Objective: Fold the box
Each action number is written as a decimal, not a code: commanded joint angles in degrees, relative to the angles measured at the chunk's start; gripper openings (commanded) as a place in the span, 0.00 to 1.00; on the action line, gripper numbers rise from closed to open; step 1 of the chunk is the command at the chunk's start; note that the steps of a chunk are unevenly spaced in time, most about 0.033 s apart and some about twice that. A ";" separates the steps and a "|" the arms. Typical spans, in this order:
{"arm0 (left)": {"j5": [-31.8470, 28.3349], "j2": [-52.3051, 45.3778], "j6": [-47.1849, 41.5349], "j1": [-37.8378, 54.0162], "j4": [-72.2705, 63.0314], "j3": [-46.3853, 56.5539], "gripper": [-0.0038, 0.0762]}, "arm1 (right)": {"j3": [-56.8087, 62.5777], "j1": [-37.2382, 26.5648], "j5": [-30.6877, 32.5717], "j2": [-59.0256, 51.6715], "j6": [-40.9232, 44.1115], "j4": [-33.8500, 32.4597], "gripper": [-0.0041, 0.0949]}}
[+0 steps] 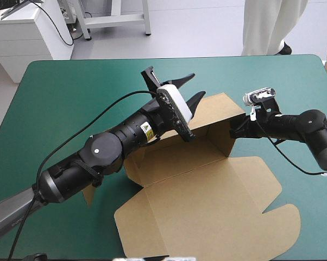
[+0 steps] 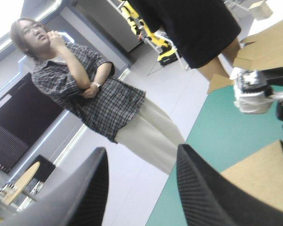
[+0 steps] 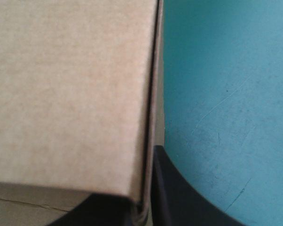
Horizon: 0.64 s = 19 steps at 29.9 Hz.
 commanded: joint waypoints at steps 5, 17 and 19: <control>8.53 -2.24 -0.54 9.43 -16.05 -2.50 0.46 | -1.86 0.20 1.70 -1.34 4.26 1.15 0.02; 17.15 -3.86 30.64 35.25 -58.20 -2.50 0.46 | -6.51 0.20 2.31 -1.24 12.29 -6.44 0.02; 19.40 -3.86 35.66 38.87 -65.42 -2.50 0.46 | -7.42 0.20 2.43 -1.12 13.43 -7.66 0.02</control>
